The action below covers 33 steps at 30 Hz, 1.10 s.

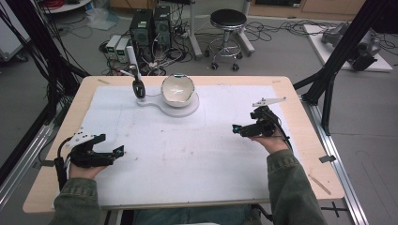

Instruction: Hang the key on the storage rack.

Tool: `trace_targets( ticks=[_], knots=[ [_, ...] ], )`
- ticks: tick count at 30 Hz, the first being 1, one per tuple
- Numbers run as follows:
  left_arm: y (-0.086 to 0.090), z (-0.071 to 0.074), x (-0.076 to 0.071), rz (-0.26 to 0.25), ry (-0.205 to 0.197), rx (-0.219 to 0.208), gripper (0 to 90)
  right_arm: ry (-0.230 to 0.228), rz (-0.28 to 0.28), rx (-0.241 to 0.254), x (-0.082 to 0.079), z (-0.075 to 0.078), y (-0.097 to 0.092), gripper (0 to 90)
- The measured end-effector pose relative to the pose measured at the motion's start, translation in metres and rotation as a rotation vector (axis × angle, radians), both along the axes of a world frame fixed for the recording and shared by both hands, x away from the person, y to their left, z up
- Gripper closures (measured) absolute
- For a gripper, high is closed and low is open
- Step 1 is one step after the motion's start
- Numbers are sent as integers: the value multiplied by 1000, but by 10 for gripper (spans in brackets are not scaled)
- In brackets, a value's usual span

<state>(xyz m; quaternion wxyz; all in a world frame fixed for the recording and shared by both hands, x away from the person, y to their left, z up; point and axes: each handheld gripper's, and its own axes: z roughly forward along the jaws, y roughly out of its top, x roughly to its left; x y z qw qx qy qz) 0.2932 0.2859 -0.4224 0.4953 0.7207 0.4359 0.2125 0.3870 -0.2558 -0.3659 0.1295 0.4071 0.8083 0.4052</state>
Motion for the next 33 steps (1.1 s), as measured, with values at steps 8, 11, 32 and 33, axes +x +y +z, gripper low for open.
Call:
trace_targets(
  ticks=[8,11,32,33],
  knots=[
    [-1,-2,0,-12,11,7,60,7,-12,4,-11,-14,-17,6],
    [-2,-2,0,-14,15,4,60,23,-19,-3,-17,-23,-24,6],
    [-3,-4,0,-23,27,23,60,-45,-53,34,-53,-57,-50,6],
    [-3,-4,0,-24,28,24,61,-50,-56,41,-52,-57,-50,6]
  ],
)
